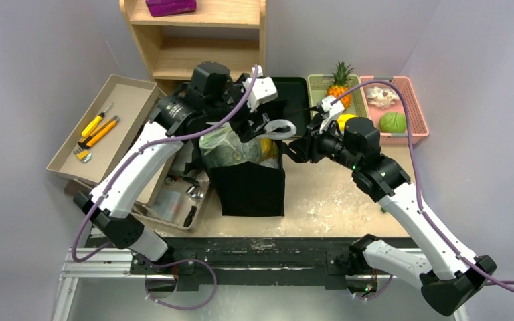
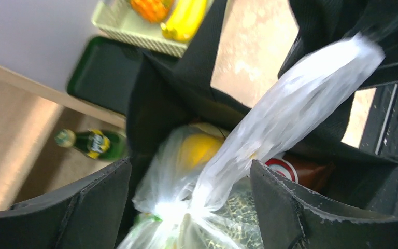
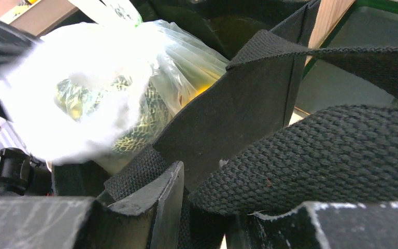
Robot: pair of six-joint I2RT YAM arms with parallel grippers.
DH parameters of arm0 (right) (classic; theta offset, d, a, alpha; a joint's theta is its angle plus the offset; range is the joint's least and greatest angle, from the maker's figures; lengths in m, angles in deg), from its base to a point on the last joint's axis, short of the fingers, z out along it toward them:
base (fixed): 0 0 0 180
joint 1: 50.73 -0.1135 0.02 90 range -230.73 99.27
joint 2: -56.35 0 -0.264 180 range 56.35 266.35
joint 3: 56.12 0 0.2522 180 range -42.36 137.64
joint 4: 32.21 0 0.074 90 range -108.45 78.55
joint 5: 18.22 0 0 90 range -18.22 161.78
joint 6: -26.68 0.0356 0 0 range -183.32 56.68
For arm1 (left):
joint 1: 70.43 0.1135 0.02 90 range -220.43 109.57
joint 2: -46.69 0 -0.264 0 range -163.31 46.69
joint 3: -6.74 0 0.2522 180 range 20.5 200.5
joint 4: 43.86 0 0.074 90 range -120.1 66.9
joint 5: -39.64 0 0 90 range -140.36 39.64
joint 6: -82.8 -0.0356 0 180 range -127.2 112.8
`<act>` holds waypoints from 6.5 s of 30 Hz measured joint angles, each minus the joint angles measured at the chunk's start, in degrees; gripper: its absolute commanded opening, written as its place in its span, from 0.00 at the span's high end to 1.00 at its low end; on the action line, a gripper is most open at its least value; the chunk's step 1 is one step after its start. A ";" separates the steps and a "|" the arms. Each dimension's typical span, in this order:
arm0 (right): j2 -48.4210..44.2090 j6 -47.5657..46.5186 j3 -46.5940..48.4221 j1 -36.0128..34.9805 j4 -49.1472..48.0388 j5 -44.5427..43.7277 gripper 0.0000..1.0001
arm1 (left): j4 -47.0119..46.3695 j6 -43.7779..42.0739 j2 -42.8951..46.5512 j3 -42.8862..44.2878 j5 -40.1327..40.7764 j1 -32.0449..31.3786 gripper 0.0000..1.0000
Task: Untie the knot of the grocery bags and take out the mixed food
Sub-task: Pick up the takeout bag from the takeout bag, then move the takeout bag to the center of the board, then place the takeout bag at the center of the board.
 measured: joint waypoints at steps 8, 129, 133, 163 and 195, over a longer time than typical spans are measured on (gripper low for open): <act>0.68 2.36 0.66 0.00 -0.22 -0.02 0.60 | 7.72 1.73 -5.33 -0.11 2.38 -0.02 0.08; 13.62 -64.04 -16.09 6.08 38.80 -30.38 0.30 | -9.20 36.04 14.32 -11.32 -3.37 18.60 1.00; 10.51 -69.24 -17.68 10.51 39.06 -32.35 0.30 | -11.65 33.66 14.62 -14.88 -3.76 14.75 1.00; 4.31 -46.82 14.40 23.50 48.02 18.73 0.24 | -30.58 11.78 -0.22 -34.21 -5.42 -6.78 1.00; 8.46 -39.04 0.48 1.44 15.74 24.63 0.30 | -15.78 -26.14 20.74 -51.15 -11.08 -11.45 0.45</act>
